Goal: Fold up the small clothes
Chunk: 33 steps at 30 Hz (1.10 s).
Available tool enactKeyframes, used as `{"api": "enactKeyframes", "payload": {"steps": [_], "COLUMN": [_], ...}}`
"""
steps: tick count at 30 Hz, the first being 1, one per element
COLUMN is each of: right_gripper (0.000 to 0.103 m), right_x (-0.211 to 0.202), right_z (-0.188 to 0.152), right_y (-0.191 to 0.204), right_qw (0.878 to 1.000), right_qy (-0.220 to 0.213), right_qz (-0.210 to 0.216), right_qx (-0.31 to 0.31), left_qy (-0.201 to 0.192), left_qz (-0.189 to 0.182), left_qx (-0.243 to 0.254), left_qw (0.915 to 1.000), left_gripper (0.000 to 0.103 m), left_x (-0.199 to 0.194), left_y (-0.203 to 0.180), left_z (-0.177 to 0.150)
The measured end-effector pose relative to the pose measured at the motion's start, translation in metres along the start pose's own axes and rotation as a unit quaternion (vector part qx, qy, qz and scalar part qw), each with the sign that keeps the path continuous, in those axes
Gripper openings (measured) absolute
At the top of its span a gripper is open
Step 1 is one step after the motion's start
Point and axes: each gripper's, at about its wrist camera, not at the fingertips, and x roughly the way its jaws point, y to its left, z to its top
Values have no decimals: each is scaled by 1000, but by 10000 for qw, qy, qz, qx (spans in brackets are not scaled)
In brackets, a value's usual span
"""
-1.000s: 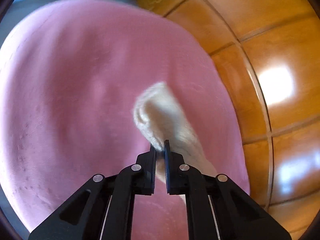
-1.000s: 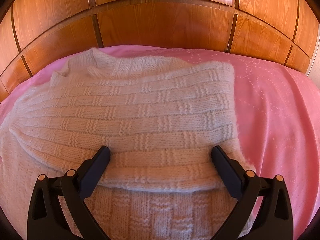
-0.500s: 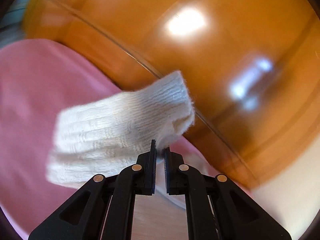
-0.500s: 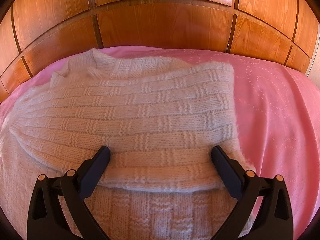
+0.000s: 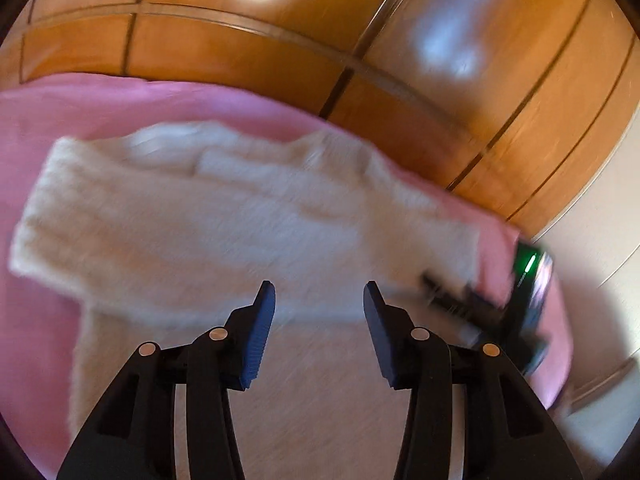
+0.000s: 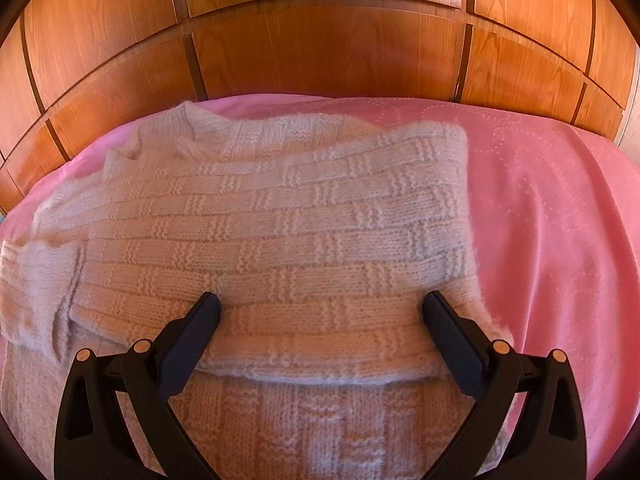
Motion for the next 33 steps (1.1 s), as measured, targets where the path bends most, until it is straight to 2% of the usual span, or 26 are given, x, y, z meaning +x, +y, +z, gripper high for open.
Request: {"api": "enactKeyframes", "payload": {"steps": [3, 4, 6, 9, 11, 13, 14, 15, 16, 17, 18, 19, 22, 24, 27, 30, 33], "right_gripper": [100, 96, 88, 84, 79, 70, 70, 63, 45, 37, 17, 8, 8, 8, 8, 8, 8], "right_x": [-7, -11, -30, -54, -56, -44, -34, -22, -17, -15, -19, -26, -64, -92, -115, -111, -74], "right_z": [4, 6, 7, 8, 8, 10, 10, 9, 7, 6, 5, 8, 28, 47, 74, 87, 85], "right_y": [2, 4, 17, 53, 86, 109, 120, 132, 139, 149, 155, 163, 178, 172, 144, 105, 46], "right_qw": [10000, 9999, 9992, 9919, 9846, 9795, 9783, 9788, 9800, 9815, 9809, 9769, 9733, 9729, 9792, 9882, 9975], "right_qy": [-8, -63, -282, -348, -137, 177, 392, 607, 689, 707, 661, 630, 76, -333, -716, -777, -347], "right_qz": [-66, -89, 239, 1188, 1680, 1954, 1978, 1881, 1779, 1634, 1636, 1774, 1761, 1783, 1541, 1079, 604], "right_qx": [-37, -67, -125, -278, -472, -446, -471, -530, -569, -704, -819, -1008, -1472, -1432, -1111, -761, -98], "left_qy": [10, 12, 34, 46, -15, -32, -51, -76, -87, -97, -115, -128, -158, -162, -173, -176, -174], "left_qz": [442, 621, 759, 744, 739, 804, 818, 818, 813, 797, 754, 745, 721, 741, 734, 763, 761], "left_qx": [122, 126, -17, -198, -115, 4, 32, 25, 24, 31, 44, 35, 53, 85, 81, 106, 115], "left_qw": [9989, 9980, 9971, 9970, 9972, 9968, 9966, 9966, 9967, 9968, 9971, 9971, 9973, 9971, 9971, 9969, 9969], "left_gripper": [45, 45, 45, 45, 45, 45, 45, 45, 45, 46, 48, 48, 50, 50, 50, 50, 50], "left_x": [-1, -1, -7, -2, -2, 2, 1, 3, 1, 1, 3, 3, 5, 5, 4, 6, 4], "left_y": [10, 24, 41, 54, 53, 49, 49, 49, 49, 50, 50, 50, 49, 48, 49, 48, 48], "left_z": [-17, -26, -38, -46, -49, -50, -52, -52, -53, -53, -53, -53, -53, -54, -54, -54, -56]}}
